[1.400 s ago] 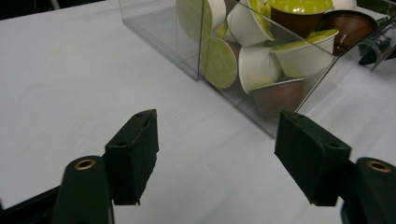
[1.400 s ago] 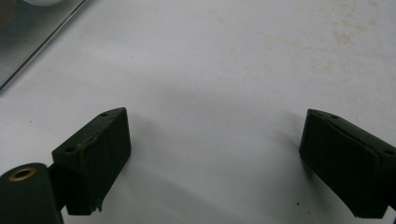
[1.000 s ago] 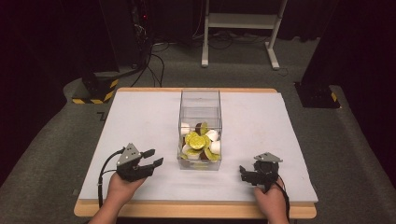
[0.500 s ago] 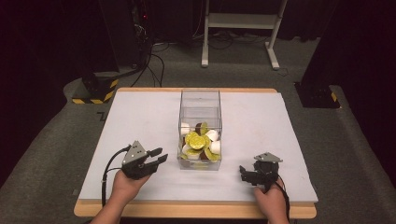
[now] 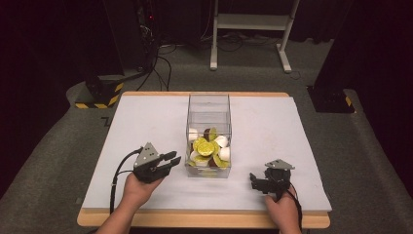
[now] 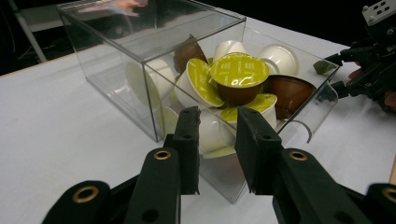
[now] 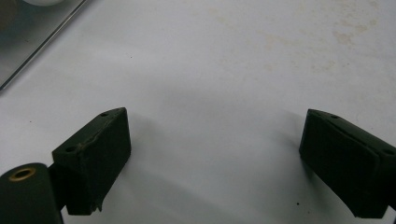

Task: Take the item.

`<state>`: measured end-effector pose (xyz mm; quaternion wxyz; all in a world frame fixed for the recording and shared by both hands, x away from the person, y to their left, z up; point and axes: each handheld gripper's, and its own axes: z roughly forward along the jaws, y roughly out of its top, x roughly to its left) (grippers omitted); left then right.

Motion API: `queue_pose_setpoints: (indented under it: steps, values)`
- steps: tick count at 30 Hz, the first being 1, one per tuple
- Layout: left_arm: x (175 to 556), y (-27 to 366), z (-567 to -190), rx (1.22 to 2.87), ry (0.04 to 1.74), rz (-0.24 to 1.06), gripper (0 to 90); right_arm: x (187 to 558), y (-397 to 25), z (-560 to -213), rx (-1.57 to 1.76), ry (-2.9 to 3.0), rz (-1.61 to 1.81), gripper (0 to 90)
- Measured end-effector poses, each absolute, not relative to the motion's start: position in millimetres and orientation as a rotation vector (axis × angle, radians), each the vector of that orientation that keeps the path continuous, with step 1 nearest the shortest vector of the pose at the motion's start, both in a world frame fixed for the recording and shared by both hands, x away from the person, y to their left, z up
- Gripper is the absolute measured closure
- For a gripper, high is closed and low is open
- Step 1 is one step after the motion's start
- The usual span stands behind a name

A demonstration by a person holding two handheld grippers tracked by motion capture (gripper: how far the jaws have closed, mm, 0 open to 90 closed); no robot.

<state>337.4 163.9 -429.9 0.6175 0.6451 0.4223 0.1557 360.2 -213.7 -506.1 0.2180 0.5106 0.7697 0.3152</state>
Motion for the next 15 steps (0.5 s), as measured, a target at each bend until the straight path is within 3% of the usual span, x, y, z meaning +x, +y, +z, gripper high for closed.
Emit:
queue_pose_setpoints:
  steps: [15]
  values:
    - [349.4,147.5,-421.4,1.472,0.970,0.311,65.3,360.2,-213.7,-506.1,1.414,2.131,0.873,8.9]
